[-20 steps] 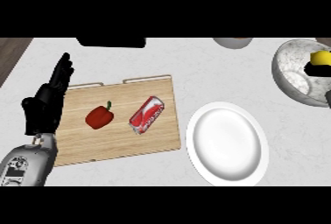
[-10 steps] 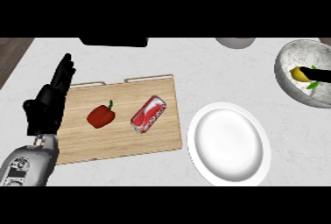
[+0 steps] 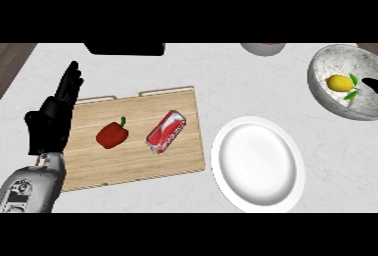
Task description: Pick the lemon from the plate and place it in the bowl
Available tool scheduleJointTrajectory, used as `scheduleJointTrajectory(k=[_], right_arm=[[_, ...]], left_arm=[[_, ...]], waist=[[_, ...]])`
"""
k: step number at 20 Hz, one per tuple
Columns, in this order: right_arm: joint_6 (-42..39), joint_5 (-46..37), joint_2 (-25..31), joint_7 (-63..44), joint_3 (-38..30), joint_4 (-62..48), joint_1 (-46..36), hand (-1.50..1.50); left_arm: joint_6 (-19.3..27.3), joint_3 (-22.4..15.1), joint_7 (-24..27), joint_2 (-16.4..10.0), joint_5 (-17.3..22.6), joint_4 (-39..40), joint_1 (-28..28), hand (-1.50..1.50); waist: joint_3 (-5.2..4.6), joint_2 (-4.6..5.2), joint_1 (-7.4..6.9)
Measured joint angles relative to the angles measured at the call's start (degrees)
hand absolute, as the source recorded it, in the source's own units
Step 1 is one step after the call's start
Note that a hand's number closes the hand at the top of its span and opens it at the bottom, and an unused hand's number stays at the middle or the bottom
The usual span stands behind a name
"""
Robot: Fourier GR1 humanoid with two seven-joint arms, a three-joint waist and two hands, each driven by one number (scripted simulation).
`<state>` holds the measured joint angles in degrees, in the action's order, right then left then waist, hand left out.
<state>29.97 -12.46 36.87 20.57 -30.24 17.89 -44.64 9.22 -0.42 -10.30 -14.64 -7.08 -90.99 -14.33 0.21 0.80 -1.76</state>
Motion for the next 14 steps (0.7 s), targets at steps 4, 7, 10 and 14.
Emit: scheduleJointTrajectory(k=[4, 7, 10, 14], right_arm=[[-5.1, 4.2, 0.3, 3.4, -2.5, 2.4, 3.8, -1.50], [-10.8, 7.5, 0.8, 5.2, -4.1, 5.8, 7.8, -1.50], [-15.1, 10.1, 0.1, 6.1, -4.4, 10.2, 12.3, -1.50], [-18.9, 12.9, -2.9, 5.7, -3.7, 19.2, 20.1, -1.50]], left_arm=[[-0.3, 0.9, 0.9, -0.3, -0.1, -0.5, 1.9, 0.00], [-0.2, 0.8, -0.4, -0.2, -0.6, -1.6, 2.4, 0.00], [-0.2, 1.6, -0.3, -0.1, -0.8, -0.5, 1.7, 0.00], [-0.3, 1.9, 0.8, 0.5, -1.1, -0.1, 2.6, 0.00]], waist=[[-0.12, -0.51, 1.04], [-0.17, -0.86, 1.88], [-0.22, -0.97, 2.28], [-0.27, -1.11, 2.65]])
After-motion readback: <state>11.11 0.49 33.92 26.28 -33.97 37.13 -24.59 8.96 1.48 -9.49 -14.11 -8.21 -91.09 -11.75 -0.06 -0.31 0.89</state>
